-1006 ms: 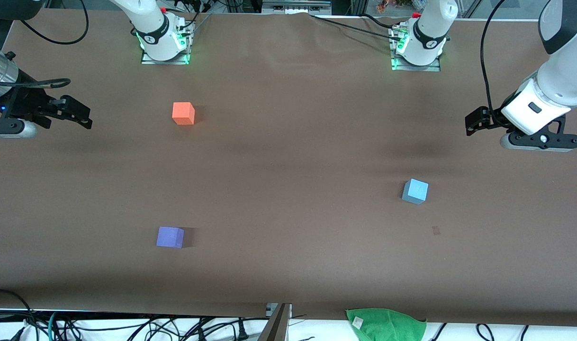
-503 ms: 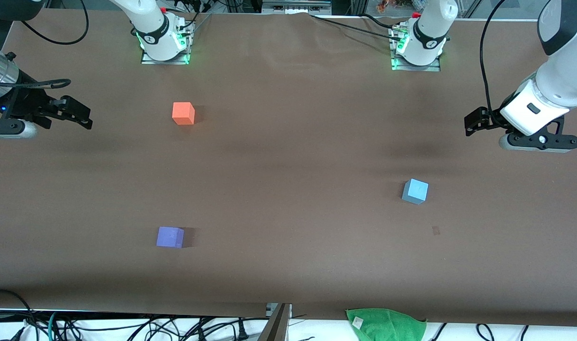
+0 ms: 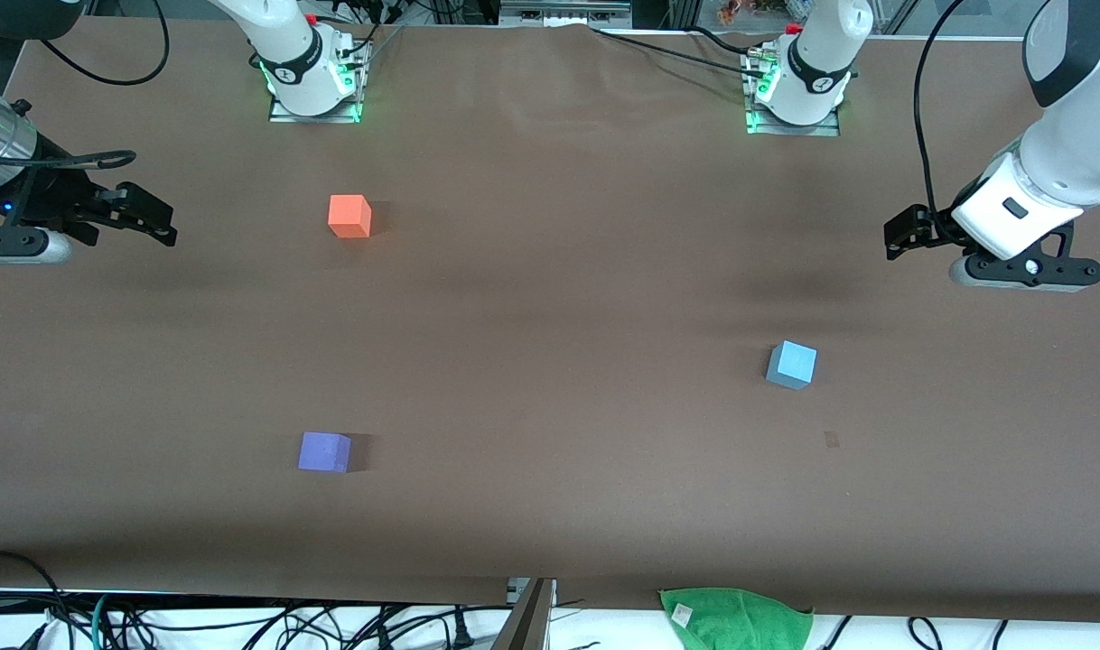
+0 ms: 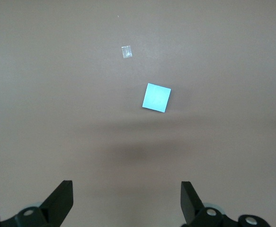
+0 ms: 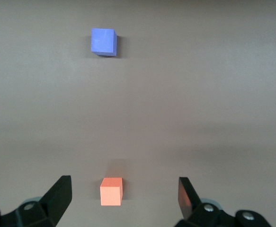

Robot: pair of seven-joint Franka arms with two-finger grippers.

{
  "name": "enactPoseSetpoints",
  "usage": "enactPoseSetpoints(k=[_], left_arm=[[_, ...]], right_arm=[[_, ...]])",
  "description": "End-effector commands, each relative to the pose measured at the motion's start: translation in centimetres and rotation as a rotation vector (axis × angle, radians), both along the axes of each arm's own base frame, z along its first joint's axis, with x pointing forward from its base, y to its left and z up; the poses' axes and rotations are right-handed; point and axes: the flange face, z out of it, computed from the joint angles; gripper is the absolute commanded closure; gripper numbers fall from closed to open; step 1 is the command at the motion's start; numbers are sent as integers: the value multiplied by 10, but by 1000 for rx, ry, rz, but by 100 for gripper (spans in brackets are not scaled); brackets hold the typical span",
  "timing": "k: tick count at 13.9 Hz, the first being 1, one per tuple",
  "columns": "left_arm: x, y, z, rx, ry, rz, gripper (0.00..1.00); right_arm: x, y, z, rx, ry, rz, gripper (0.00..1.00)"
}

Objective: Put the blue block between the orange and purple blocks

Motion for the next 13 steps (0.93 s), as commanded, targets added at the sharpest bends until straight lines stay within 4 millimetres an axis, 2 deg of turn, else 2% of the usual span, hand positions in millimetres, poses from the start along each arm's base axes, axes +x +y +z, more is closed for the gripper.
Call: enactPoseSetpoints(k=[1,3,7,10,13], left_arm=[[0,-2,3,-18,12,-1,0],[-8,2,-7,-18,108,-22,0],[-7,3,-14,-23,136,-80,0],[18,2,-53,-17,118,-111,0],[57,-5,-112,-25,43,-120,0]], right_arm=[[0,2,2,11,2,-9,1],[-1,5,3,10,0,-3,1],[-1,6,3,5,-2,0,1],[-1,6,2,4,1,2,1],[-1,6,3,2,-2,2,1]])
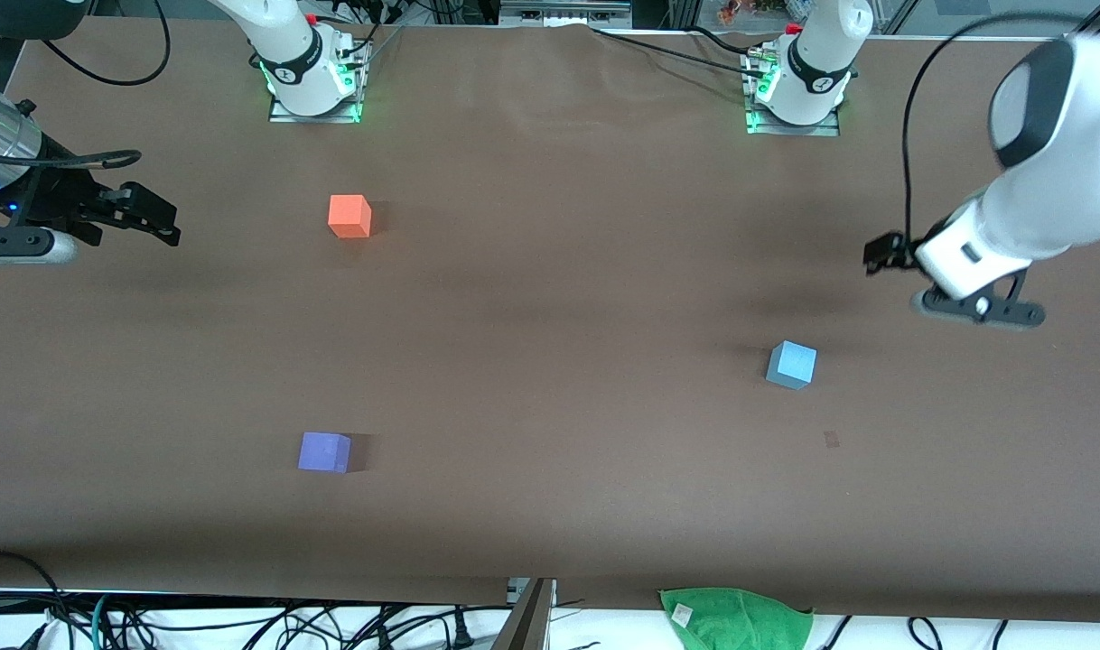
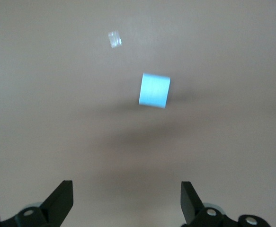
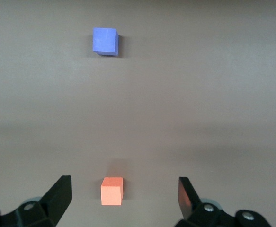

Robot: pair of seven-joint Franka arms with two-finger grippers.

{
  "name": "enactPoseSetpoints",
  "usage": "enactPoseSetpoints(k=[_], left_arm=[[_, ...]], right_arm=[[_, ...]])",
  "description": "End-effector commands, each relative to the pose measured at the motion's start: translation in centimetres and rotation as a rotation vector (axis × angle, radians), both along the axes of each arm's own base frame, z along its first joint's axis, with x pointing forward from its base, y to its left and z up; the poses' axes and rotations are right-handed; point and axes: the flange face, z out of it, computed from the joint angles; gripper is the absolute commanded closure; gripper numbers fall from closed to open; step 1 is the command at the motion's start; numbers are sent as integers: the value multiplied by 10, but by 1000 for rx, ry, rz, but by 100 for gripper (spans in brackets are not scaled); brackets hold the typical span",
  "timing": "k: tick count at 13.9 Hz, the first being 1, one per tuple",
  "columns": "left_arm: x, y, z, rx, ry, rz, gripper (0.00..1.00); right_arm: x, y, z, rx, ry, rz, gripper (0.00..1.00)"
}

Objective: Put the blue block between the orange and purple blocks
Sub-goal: 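Reach the left gripper down to the light blue cube, then close the left gripper on the blue cube and lift it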

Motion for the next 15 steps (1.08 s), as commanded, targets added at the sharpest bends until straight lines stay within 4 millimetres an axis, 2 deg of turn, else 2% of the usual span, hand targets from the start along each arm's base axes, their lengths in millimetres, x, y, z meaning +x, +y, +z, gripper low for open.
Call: enactPoseSetpoints(k=[1,3,5,7,9,10,13,15], left_arm=[[35,-8,-59,-20,-45,-31,0],[54,-14,-108,-30,-91,-38,0],[59,-21,-150,-32,-83,-48,0],[56,-23,-183,-32,-34,-53,0],[47,-43,-192,-32,-13,-83,0],[42,-47,-203,-29,5,-90,0],[25,-43,-240,-34,-23,-90,0],[17,-41,-250,-33,-40,-94,0]], right_arm=[[0,2,3,4,-2,-4,1],[-1,3,3,5,0,-4,0],[0,3,3,5,-2,-4,1],[-1,3,3,5,0,-4,1],[-1,3,3,5,0,-4,1],[0,2,3,5,0,-6,1],[0,2,3,5,0,-6,1],[0,1,3,5,0,-6,1]])
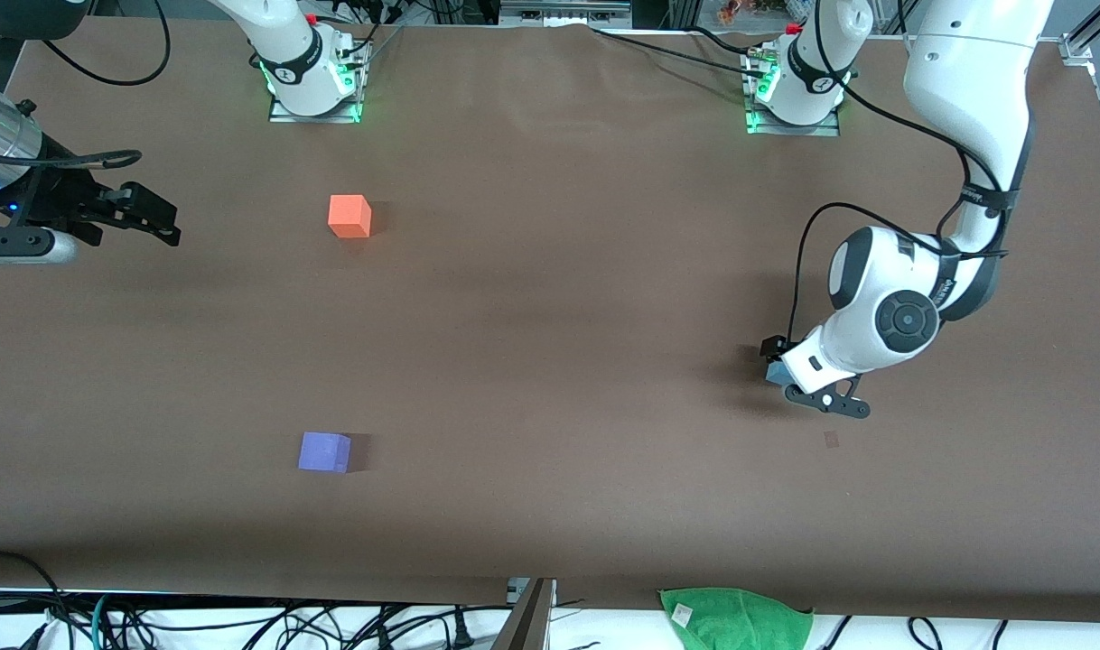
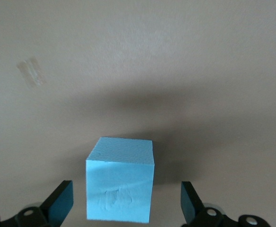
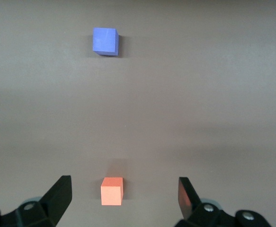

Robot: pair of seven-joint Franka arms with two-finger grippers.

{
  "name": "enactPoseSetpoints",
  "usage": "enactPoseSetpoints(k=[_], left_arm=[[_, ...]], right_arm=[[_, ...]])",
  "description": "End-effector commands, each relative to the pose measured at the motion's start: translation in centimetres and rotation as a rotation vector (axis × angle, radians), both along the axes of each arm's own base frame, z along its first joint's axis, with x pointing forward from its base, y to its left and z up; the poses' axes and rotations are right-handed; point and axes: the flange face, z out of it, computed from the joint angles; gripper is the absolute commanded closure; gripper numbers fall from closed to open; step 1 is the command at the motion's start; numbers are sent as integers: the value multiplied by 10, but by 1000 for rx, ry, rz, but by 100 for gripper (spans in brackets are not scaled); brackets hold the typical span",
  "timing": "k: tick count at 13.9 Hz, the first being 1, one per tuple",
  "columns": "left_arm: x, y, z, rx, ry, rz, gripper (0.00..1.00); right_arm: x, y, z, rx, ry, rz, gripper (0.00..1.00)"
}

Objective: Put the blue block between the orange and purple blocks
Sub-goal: 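Close the left gripper on the blue cube and lift it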

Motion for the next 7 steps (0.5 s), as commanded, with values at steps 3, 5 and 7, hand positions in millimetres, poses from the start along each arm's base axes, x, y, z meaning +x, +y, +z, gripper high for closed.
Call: enactPoseSetpoints(k=[3,5,7], left_arm=[[-7,10,-2,51,-42,-87,0],[-9,6,-9,48,-44,-90,0],[-11,-2,-18,48,-39,-108,0]], right_arm=[[0,-1,3,5,-1,-8,1],[0,-1,3,5,-1,-6,1],[0,-2,3,7,-2,-6,1]])
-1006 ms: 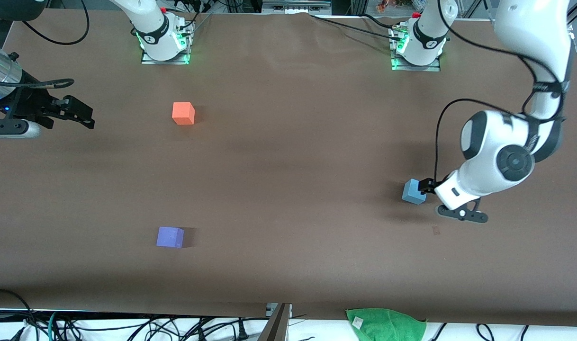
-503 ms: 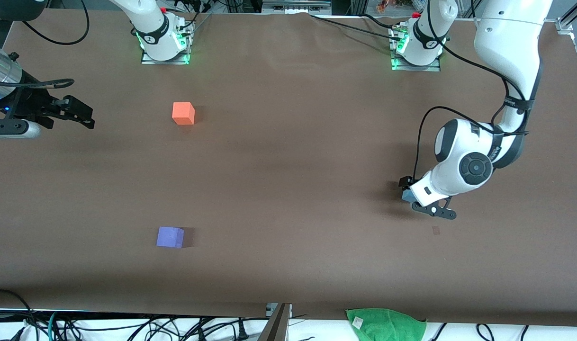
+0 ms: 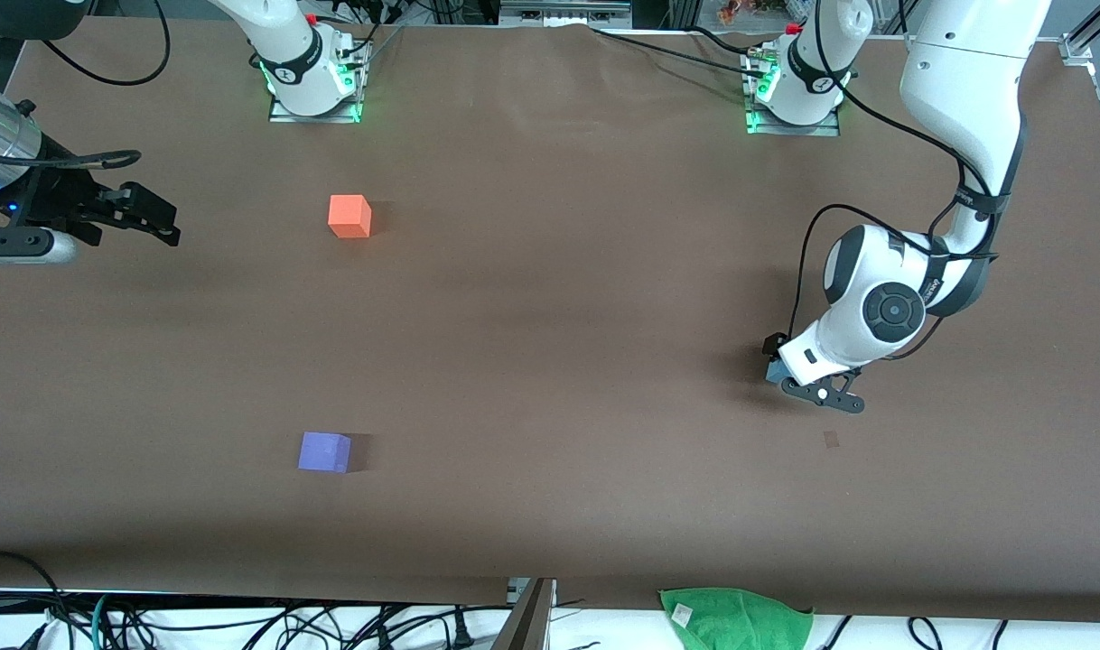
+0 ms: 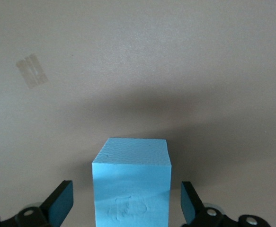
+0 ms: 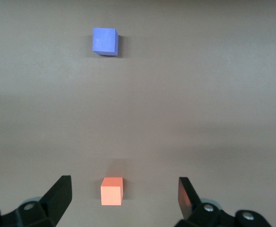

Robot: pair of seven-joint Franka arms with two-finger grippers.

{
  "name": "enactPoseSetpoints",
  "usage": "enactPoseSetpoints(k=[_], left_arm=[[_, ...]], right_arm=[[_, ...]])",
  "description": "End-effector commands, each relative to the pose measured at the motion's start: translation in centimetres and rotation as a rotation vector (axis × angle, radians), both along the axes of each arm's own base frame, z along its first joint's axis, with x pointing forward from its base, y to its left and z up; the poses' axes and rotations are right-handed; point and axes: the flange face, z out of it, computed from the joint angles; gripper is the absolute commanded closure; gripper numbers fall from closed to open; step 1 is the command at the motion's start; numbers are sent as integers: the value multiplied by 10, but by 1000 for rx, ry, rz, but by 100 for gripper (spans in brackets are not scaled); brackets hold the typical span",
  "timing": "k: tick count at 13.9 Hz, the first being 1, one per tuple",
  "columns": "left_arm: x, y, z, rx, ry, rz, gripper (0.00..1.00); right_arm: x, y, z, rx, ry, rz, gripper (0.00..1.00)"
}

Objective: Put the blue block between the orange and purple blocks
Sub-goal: 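Close the left gripper on the blue cube and lift it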

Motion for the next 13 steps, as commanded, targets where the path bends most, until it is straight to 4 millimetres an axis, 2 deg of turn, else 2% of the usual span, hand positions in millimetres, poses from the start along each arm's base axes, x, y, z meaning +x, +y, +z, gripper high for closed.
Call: enactPoseSetpoints(k=[1,2,3,4,5,7,9,11,12,13], left_arm=[[-2,1,-8,15,-26,-47,2],[-1,3,-13,13,-29,-45,15],[-2,3,-16,13,-24,-45,47],[-3,2,-19,14,-15,-46,72],[-5,-2,-18,16,-8,-51,87],[1,-9,0,14,-36,-53,91],[3,-39,28,7,-14,-80,93],[11,-87,74,-2,29,-101,93],[8,-118,91,-1,57,-91,94],[0,-152,99,-25,81,-62,94]], right_arm=[[0,-1,3,7,-2,-4,1],[0,-2,3,7,-2,-5,1],[0,-2,3,7,-4,-5,1],[0,-2,3,7,-4,-4,1],[0,-3,3,7,-4,-5,1],[0,-4,3,7,-2,-5,0],[0,-6,3,7,-1,-7,1],[1,-5,2,6,1,-7,1],[1,-5,2,6,1,-8,1],[1,-5,2,6,1,-8,1]])
